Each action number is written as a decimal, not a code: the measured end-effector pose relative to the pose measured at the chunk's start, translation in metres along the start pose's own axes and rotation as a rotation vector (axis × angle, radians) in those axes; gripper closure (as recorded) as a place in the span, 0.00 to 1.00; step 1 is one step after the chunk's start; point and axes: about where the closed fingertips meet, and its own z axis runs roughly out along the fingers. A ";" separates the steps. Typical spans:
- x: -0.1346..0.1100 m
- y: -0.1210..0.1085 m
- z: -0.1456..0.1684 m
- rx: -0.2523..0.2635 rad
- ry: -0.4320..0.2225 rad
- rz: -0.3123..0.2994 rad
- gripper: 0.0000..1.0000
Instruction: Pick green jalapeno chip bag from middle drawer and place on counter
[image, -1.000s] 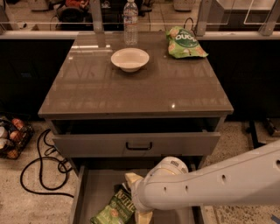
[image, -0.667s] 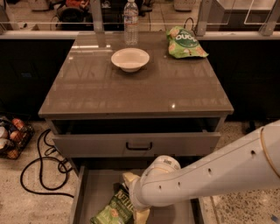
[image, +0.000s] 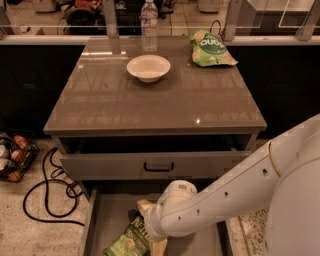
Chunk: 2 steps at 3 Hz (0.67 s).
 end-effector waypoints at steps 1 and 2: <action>-0.014 -0.005 0.020 0.004 -0.026 -0.038 0.00; -0.023 -0.001 0.039 0.001 -0.028 -0.051 0.00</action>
Offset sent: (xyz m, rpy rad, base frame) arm -0.0403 0.0765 -0.0938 0.0142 -0.0526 0.0807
